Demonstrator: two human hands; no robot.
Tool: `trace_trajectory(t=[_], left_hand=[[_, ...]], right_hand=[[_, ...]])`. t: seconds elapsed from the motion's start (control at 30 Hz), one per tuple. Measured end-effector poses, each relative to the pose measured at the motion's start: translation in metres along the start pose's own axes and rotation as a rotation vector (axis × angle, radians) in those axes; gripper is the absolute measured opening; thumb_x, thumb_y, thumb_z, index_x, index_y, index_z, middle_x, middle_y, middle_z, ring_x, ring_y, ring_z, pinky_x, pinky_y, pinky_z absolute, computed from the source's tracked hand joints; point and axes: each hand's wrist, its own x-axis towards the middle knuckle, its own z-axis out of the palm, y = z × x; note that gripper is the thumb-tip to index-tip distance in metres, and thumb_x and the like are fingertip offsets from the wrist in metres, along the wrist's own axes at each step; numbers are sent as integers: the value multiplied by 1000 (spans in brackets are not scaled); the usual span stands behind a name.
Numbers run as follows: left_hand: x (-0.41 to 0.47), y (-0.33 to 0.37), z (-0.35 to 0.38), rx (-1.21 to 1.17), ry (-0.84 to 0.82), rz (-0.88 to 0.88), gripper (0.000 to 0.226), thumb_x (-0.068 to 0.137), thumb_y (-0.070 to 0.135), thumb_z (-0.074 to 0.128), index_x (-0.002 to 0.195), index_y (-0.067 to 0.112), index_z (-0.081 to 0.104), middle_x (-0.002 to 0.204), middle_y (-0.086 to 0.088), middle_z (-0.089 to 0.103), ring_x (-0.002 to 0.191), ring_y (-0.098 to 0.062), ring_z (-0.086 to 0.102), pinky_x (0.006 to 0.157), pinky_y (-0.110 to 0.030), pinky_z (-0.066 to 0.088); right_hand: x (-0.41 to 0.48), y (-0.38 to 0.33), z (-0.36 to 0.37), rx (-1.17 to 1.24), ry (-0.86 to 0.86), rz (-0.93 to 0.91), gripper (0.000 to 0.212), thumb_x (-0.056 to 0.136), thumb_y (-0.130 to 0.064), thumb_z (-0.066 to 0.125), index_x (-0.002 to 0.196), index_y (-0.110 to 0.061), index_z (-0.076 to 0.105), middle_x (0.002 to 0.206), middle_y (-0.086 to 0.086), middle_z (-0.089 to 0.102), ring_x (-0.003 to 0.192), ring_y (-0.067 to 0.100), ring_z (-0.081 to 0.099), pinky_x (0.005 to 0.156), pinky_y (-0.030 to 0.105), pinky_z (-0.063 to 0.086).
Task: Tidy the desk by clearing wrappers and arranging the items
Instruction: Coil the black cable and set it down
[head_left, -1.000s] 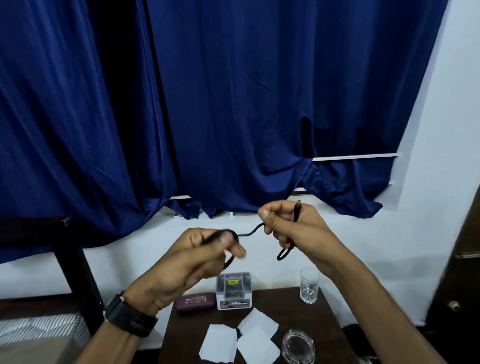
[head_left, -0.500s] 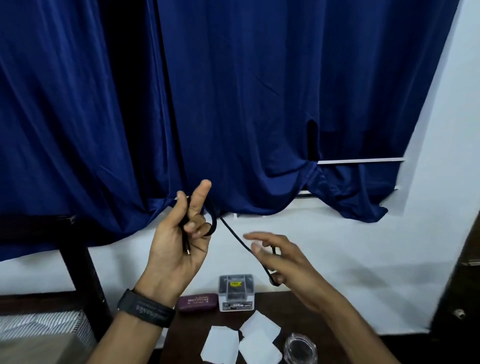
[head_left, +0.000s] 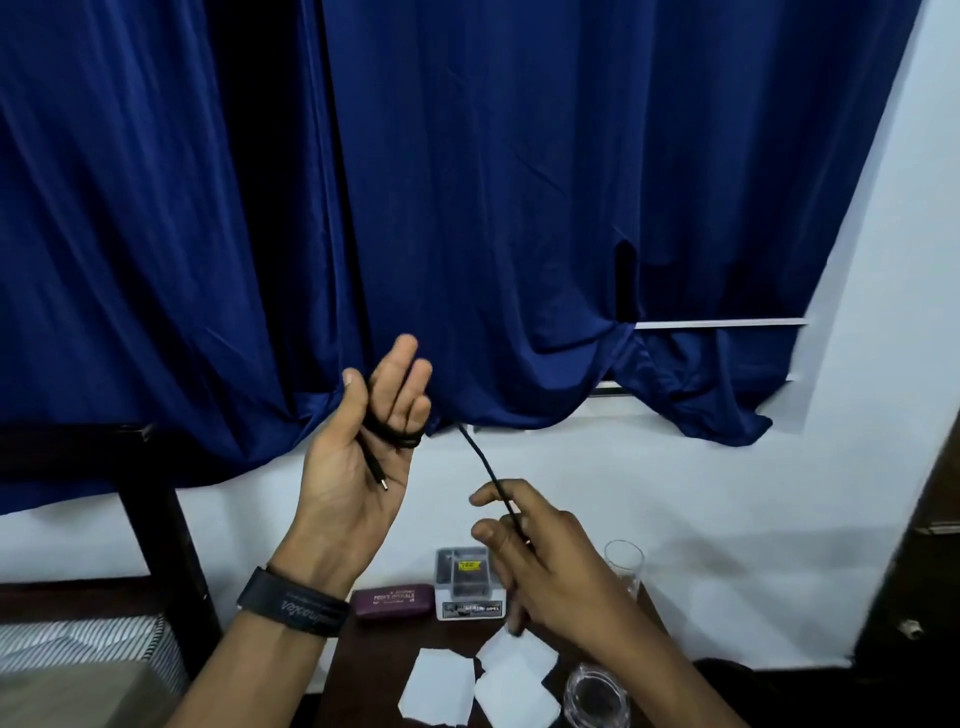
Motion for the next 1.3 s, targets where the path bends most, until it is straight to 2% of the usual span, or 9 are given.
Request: trace_trajectory(t=[0.1, 0.2, 0.43, 0.57, 0.63, 0.77, 0.93, 1.1, 1.3], left_hand=[[5, 0, -9, 84, -65, 48, 44, 113, 26, 30, 140, 4, 57, 144, -1, 68, 131, -14, 65, 101, -24, 57], [5, -8, -19, 422, -123, 117, 36, 113, 22, 32, 142, 11, 49, 140, 6, 70, 128, -17, 68, 101, -20, 54], [-6, -32, -42, 1136, -381, 84, 33, 112, 42, 37, 139, 37, 56, 77, 1, 75, 70, -13, 68, 80, -25, 55], [-10, -39, -28, 1058, -422, 4, 37, 108, 51, 35, 114, 43, 70, 51, 4, 52, 58, -19, 56, 69, -15, 53], [-10, -40, -21, 970, -425, -33, 40, 109, 47, 35, 101, 37, 73, 49, 8, 40, 51, -13, 40, 82, -24, 56], [-6, -37, -14, 1033, -387, -117, 57, 109, 51, 35, 90, 19, 78, 46, 9, 33, 47, -6, 32, 71, -34, 48], [-11, -36, -13, 963, -308, -235, 76, 105, 63, 33, 80, 9, 80, 39, 6, 24, 45, -15, 30, 59, -20, 49], [-7, -31, -9, 415, -134, -410, 56, 93, 37, 45, 62, -1, 72, 30, 7, 21, 28, -6, 18, 43, -21, 41], [-4, -35, -2, 288, 124, -378, 50, 96, 23, 44, 54, 3, 61, 31, 7, 21, 27, -5, 18, 32, -17, 26]], right_hand=[[-8, 0, 2, -321, -53, -105, 25, 107, -57, 34, 123, -48, 51, 72, -24, 59, 66, -4, 57, 60, 16, 41], [-11, -6, 1, -490, -50, -139, 20, 110, -44, 35, 116, -41, 53, 109, -25, 62, 97, 0, 59, 83, 28, 52], [0, -21, -20, -420, 165, -256, 24, 105, -54, 42, 102, -39, 62, 91, -21, 55, 84, 7, 59, 69, 19, 44], [18, -21, -34, -302, 331, -233, 14, 100, -45, 62, 94, -34, 67, 88, -20, 61, 78, 6, 61, 65, 11, 39], [24, -20, -36, -228, 359, -225, 13, 97, -43, 67, 93, -32, 68, 85, -14, 63, 73, 7, 60, 63, 9, 38], [28, -17, -32, -79, 389, -170, 12, 95, -46, 68, 97, -35, 62, 80, -11, 65, 70, 7, 61, 62, 11, 42], [27, -10, -29, -12, 370, -93, 13, 103, -37, 61, 97, -32, 71, 92, -15, 71, 75, 2, 61, 67, 11, 42], [22, -3, -19, 155, 298, -32, 25, 105, -22, 60, 99, -41, 75, 86, -19, 67, 64, 3, 62, 64, 19, 51], [19, -6, -7, 361, 217, -16, 30, 102, -14, 63, 98, -38, 81, 87, -9, 72, 75, 11, 72, 77, 33, 62]])
